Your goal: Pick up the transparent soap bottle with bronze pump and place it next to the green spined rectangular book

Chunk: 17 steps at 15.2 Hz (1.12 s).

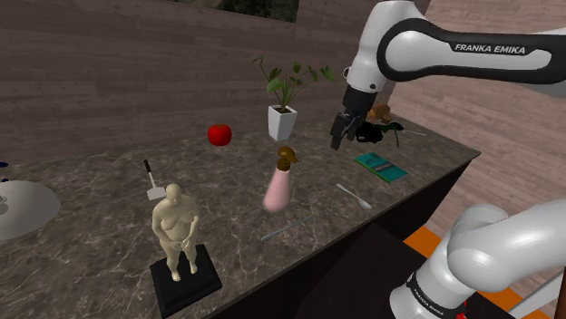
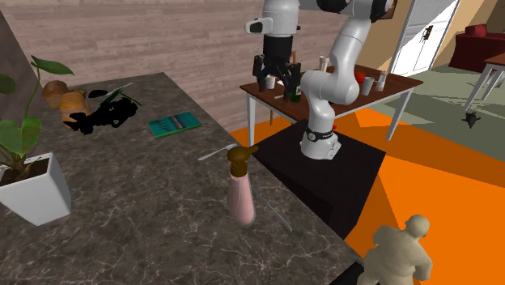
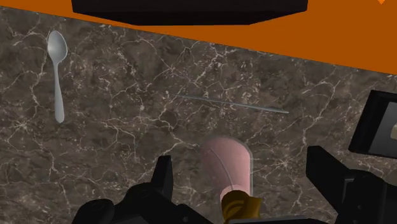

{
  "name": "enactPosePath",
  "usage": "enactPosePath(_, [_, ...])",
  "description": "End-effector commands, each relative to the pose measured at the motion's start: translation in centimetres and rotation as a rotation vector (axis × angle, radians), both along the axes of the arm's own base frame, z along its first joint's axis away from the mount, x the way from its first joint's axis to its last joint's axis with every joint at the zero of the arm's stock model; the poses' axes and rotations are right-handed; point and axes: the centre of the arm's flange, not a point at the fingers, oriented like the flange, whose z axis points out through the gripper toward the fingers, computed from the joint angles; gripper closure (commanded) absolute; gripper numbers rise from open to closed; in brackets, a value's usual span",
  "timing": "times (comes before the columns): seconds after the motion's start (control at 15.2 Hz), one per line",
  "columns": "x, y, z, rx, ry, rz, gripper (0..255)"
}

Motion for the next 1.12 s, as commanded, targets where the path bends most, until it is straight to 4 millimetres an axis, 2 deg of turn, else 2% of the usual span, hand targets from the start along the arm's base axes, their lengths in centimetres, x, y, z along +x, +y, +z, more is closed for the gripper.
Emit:
enactPosePath(0.0, [2.1, 0.8, -1.3, 0.001, -0.004, 0.0, 0])
enactPosePath(0.53, [10.2, 3.9, -7.1, 0.005, -0.014, 0.0, 0])
enactPosePath(0.59, [10.7, 4.1, -7.5, 0.005, -0.015, 0.0, 0])
enactPosePath(1.06, [10.9, 4.1, -11.2, 0.005, -0.015, 0.0, 0])
